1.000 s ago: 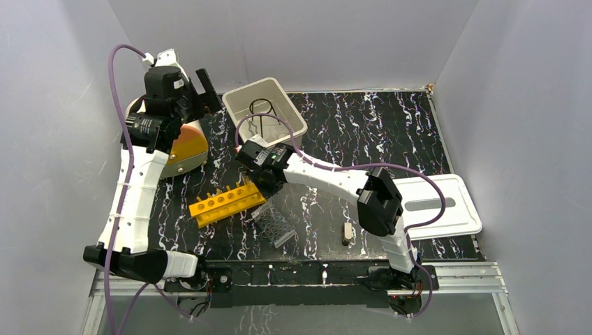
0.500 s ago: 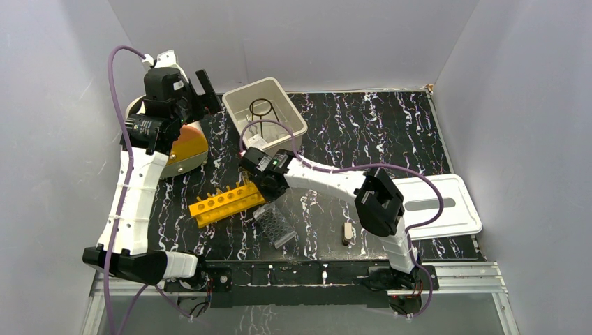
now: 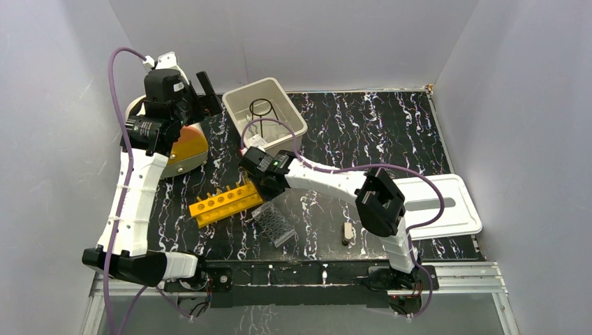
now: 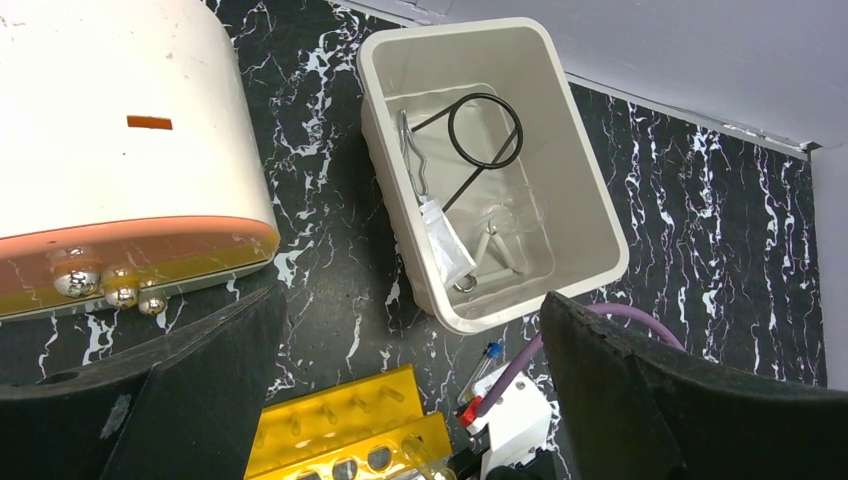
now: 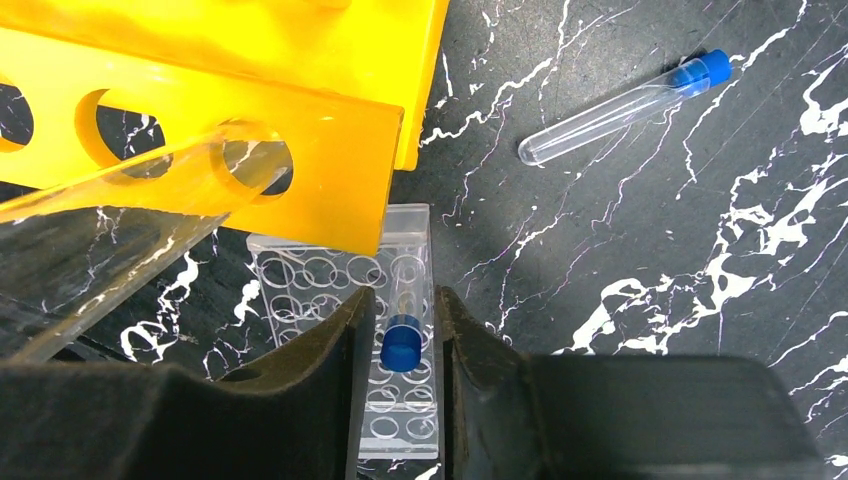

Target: Organize the chemistry lab equipment

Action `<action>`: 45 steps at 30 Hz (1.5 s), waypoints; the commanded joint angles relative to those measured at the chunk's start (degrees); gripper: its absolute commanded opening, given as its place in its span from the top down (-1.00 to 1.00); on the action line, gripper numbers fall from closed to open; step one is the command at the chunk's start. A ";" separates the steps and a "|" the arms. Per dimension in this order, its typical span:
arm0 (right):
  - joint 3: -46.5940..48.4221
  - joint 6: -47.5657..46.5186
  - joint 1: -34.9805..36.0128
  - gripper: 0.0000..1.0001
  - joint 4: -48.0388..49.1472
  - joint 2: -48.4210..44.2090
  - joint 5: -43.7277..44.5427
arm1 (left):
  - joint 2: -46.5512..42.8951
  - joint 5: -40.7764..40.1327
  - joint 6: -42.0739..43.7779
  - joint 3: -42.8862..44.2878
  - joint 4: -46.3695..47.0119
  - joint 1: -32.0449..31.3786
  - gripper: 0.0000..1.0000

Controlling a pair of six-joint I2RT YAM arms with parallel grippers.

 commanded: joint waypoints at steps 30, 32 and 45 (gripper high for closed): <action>-15.12 17.24 -13.36 -0.21 10.36 -17.35 -1.33 | -3.14 6.00 0.48 -3.45 1.72 0.20 -0.97; -14.15 17.92 -13.36 -0.22 9.96 -15.25 2.19 | -2.67 6.21 0.30 -3.47 1.74 0.19 -0.97; -11.27 21.51 -12.61 -0.50 13.51 -6.02 10.09 | 0.58 4.89 -0.77 -2.74 1.89 0.19 -0.97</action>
